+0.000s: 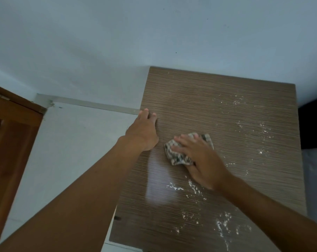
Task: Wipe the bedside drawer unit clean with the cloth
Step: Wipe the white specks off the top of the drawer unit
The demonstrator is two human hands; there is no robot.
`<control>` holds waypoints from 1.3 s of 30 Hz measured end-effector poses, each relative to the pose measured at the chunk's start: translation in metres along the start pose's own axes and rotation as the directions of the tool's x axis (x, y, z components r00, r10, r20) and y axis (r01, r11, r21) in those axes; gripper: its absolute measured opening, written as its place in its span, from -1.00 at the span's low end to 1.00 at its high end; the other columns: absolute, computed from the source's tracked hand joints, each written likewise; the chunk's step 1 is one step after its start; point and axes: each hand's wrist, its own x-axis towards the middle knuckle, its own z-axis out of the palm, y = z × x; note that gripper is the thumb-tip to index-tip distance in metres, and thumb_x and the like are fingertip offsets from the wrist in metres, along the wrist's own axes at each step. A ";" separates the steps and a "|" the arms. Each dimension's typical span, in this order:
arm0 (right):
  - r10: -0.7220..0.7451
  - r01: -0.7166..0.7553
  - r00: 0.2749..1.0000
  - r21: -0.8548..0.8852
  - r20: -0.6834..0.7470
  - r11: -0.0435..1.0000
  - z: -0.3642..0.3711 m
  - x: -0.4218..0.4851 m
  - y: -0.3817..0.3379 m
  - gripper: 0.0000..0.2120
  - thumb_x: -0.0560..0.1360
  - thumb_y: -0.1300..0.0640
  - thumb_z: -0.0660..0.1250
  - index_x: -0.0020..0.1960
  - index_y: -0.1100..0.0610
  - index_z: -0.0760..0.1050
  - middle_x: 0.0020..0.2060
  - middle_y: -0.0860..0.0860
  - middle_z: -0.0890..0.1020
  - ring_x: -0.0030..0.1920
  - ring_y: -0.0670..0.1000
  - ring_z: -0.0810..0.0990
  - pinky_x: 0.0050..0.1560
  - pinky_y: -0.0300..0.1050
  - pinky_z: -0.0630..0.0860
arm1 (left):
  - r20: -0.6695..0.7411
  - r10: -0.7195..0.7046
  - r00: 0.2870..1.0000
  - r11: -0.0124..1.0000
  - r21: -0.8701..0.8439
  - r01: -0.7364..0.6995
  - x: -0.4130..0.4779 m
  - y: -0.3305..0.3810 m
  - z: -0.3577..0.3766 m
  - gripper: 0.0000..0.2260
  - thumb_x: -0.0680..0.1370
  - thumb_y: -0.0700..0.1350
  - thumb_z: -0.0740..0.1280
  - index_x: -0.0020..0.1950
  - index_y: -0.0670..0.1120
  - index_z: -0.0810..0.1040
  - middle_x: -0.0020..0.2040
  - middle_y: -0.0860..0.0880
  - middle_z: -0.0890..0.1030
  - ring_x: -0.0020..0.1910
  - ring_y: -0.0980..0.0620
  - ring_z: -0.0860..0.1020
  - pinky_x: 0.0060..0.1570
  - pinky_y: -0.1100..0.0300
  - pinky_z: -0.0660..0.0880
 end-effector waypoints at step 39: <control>0.177 -0.200 0.956 -0.076 -0.235 0.977 -0.115 0.063 0.134 -0.55 0.56 0.23 0.23 0.44 0.06 0.38 0.45 0.00 0.37 0.49 0.03 0.23 0.50 -0.05 -0.10 | -0.054 0.056 0.997 0.998 0.006 -0.056 0.039 0.076 0.011 -0.21 0.46 0.20 0.42 0.58 0.07 0.10 0.61 -0.02 -0.12 0.58 -0.08 -0.08 0.48 -0.18 0.14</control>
